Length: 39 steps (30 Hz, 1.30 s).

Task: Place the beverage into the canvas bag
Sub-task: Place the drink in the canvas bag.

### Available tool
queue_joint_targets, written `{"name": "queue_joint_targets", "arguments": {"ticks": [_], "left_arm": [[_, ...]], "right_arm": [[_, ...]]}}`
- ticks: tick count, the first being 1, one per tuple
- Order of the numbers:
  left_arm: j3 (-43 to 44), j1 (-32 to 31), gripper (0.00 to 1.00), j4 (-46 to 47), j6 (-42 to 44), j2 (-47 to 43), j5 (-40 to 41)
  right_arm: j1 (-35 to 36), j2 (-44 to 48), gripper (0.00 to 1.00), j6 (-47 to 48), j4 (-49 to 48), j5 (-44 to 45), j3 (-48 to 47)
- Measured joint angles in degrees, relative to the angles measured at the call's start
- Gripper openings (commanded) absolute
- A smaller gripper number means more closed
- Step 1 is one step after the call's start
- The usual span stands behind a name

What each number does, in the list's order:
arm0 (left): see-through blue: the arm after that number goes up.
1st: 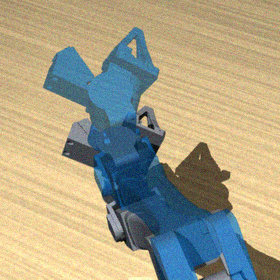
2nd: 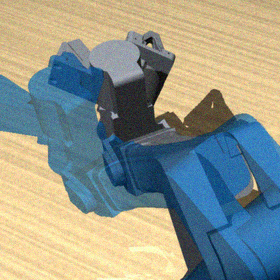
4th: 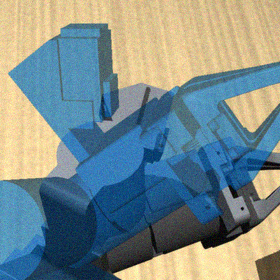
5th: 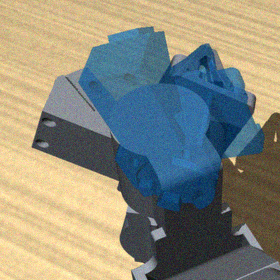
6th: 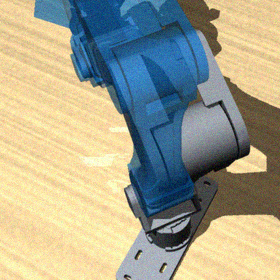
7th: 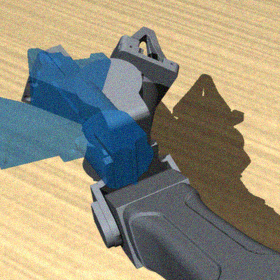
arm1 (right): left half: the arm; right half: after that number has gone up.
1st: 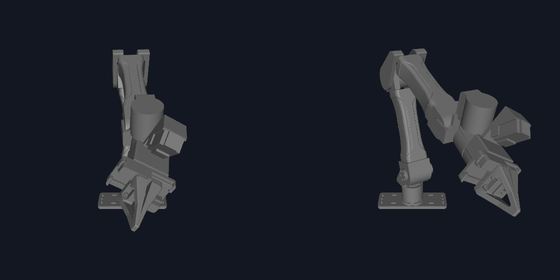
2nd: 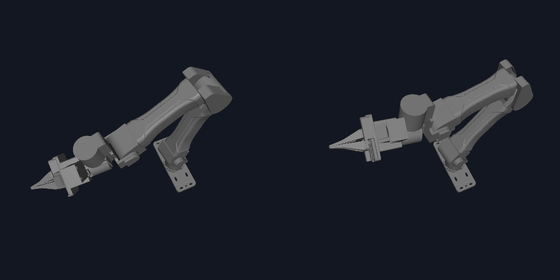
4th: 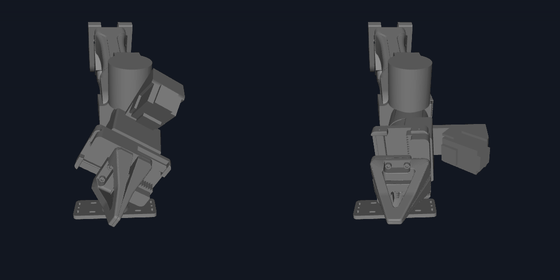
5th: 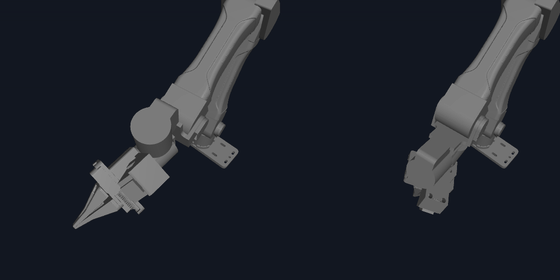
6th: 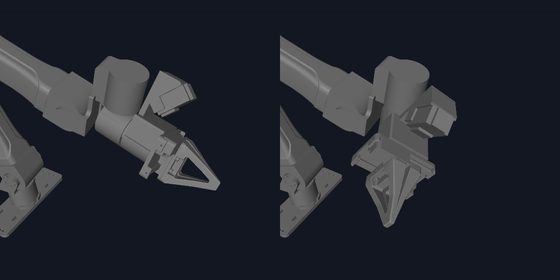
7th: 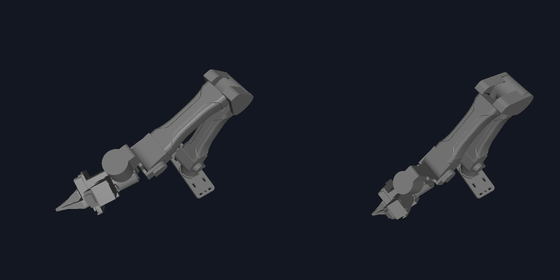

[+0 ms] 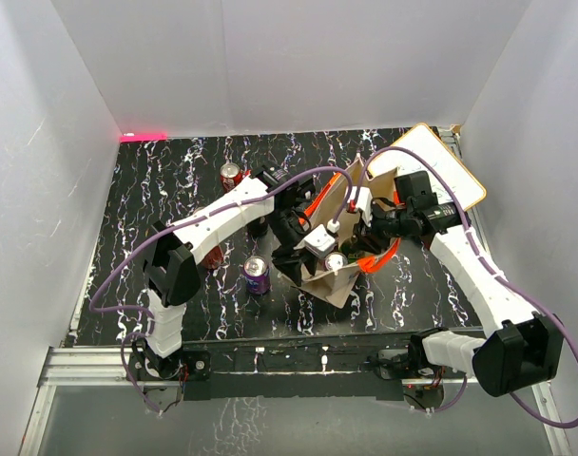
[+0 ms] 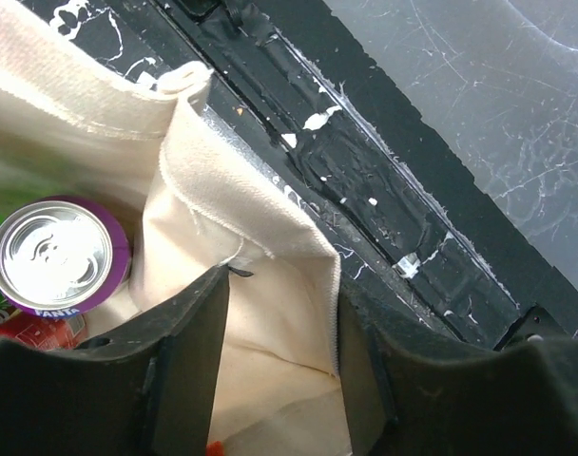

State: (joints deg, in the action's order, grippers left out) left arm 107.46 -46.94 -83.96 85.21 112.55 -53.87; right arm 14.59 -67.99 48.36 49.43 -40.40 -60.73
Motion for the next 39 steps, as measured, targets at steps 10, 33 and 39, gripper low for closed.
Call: {"name": "queue_joint_targets", "arguments": {"ticks": [10,33,39], "left_arm": [[0.3,0.0,0.64,3.3,-2.4,0.0,1.0],[1.0,0.0,0.97,7.8,-6.5,-0.1,2.9],[1.0,0.0,0.97,10.3,-9.2,-1.1,4.0]], "right_arm": [[0.5,-2.5,0.56,-2.7,0.7,-0.1,-0.4],[0.5,-3.0,0.87,-11.4,-1.3,0.2,-6.1],[0.5,-3.0,0.87,-13.5,-2.9,-0.3,-7.1]]}}
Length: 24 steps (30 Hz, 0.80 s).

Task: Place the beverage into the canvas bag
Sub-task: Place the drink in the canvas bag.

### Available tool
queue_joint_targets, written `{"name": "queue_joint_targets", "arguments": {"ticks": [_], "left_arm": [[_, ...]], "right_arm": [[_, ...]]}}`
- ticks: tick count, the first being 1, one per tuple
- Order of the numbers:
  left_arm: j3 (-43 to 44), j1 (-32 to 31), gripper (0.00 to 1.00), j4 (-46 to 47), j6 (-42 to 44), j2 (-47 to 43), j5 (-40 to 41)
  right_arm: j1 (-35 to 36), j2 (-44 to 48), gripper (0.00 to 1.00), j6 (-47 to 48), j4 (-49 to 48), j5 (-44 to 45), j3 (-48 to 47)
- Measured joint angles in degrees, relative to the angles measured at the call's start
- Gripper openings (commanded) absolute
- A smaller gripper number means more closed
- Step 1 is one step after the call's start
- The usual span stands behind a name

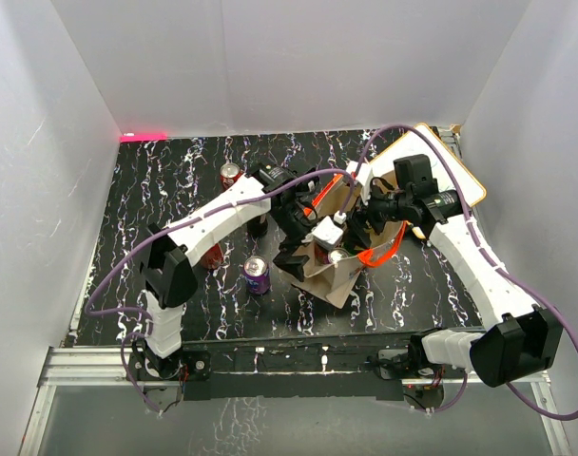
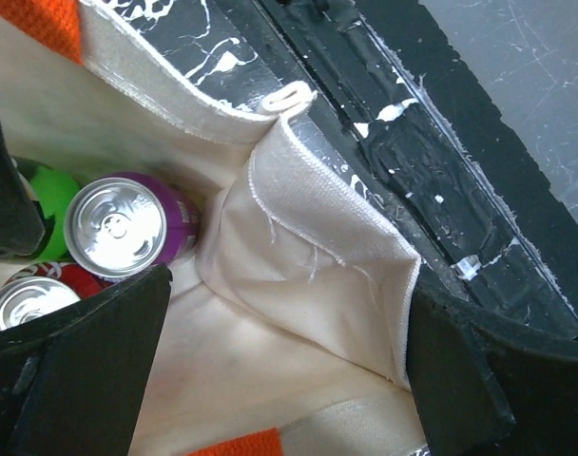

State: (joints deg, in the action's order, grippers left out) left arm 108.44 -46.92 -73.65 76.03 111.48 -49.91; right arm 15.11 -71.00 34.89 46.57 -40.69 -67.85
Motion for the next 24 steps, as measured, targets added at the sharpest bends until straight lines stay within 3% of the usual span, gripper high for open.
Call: {"name": "queue_joint_targets", "arguments": {"ticks": [9,24], "left_arm": [[-1.2,0.1,0.97,6.9,-4.8,-4.3,3.3],[-10.5,0.7,0.97,25.9,-14.5,-12.8,6.8]], "right_arm": [[-0.4,0.0,0.87,-4.9,-3.8,0.8,-0.3],[-0.6,-0.3,0.87,-13.0,-9.3,4.7,-2.3]]}}
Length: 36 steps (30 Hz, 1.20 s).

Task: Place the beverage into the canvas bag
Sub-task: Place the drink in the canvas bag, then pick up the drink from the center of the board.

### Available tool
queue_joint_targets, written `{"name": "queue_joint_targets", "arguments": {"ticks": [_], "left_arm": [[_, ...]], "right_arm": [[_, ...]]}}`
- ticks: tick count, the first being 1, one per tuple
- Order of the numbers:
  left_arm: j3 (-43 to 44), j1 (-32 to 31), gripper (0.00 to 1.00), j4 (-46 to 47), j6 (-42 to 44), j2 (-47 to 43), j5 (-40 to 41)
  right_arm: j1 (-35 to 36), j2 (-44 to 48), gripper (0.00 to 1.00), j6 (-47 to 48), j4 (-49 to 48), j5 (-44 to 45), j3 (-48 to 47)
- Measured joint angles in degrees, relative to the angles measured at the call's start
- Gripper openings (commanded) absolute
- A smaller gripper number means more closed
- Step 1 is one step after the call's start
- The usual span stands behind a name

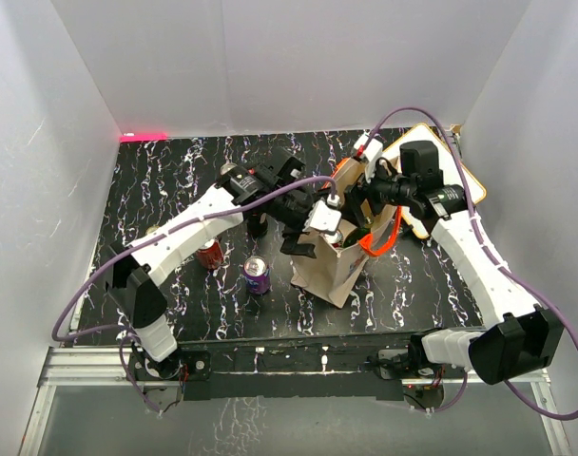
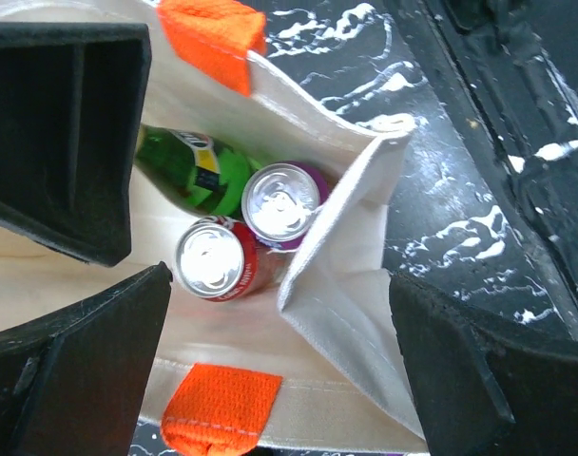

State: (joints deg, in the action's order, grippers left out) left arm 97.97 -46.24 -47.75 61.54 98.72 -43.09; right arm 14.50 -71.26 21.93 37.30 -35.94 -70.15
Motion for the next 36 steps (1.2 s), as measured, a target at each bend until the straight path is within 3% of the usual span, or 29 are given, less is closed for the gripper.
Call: {"name": "queue_joint_targets", "arguments": {"ticks": [10,13,17,21,26,36], "left_arm": [[-9.7,2.8,0.96,22.9,-20.2,-10.0,7.1],[-12.9,3.6,0.93,29.9,-28.3,-14.1,13.5],[-14.2,4.6,0.89,36.4,-37.3,-16.9,28.0],[-12.0,8.3,0.83,36.7,-44.1,-16.0,39.9],[-9.2,15.5,0.77,33.8,-52.5,-13.9,47.5],[-9.1,20.0,0.74,27.7,-62.7,-10.1,46.7]], "right_arm": [[0.0,-1.8,0.85,-6.4,-5.9,0.1,-4.9],[0.0,-1.8,0.85,-8.4,-7.4,0.9,-6.2],[0.0,-1.8,0.84,-10.6,-9.8,2.4,-8.0],[0.0,-1.8,0.82,-12.5,-11.0,3.3,-8.4],[0.4,-1.8,0.81,-14.8,-11.8,4.5,-8.4],[1.7,-2.0,0.80,-16.9,-12.9,8.1,-8.4]]}}
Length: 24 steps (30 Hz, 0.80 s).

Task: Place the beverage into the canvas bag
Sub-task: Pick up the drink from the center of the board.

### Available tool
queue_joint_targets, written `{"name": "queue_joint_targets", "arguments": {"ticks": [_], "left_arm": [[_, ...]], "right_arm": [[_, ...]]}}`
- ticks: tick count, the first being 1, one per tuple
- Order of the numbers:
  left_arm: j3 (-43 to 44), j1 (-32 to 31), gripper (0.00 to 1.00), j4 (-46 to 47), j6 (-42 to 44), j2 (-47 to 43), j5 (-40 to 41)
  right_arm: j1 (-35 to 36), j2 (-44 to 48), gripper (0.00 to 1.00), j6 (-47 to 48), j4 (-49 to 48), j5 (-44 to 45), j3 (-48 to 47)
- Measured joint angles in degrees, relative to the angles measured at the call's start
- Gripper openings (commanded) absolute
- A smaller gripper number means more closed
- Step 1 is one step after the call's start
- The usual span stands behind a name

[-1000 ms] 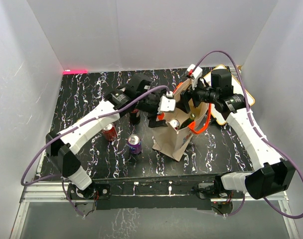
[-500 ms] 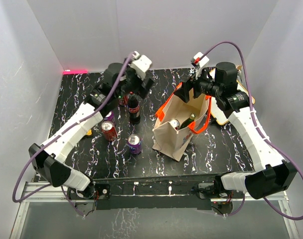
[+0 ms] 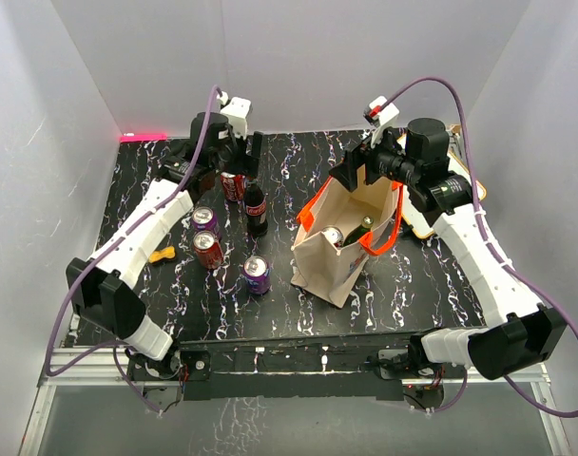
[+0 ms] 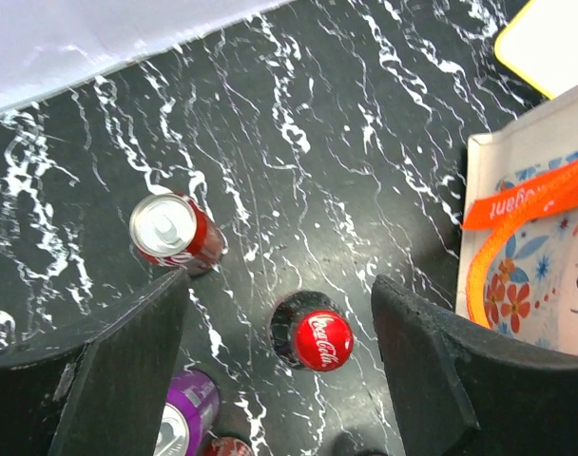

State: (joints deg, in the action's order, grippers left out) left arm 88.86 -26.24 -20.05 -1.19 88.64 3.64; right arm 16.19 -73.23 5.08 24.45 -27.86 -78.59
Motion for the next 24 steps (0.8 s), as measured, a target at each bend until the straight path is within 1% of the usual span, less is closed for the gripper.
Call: {"name": "queue_joint_targets", "arguments": {"ticks": [7,12,16,24], "left_arm": [[2.8,0.0,0.71,-5.2,-1.7,4.5,-3.9],[4.9,0.0,0.62,-8.5,-2.1,7.5,-5.0],[5.1,0.0,0.56,-10.3,-2.3,8.1,-5.4],[4.7,0.0,0.41,-10.9,-2.2,8.0,-6.2]], "right_arm": [[0.3,-0.4,0.79,-1.2,-2.4,2.7,0.0],[0.3,-0.4,0.80,-1.5,-3.8,3.8,0.0],[0.3,-0.4,0.80,-1.8,-4.7,4.2,0.3],[0.3,-0.4,0.80,-1.8,-5.5,4.9,0.7]]}}
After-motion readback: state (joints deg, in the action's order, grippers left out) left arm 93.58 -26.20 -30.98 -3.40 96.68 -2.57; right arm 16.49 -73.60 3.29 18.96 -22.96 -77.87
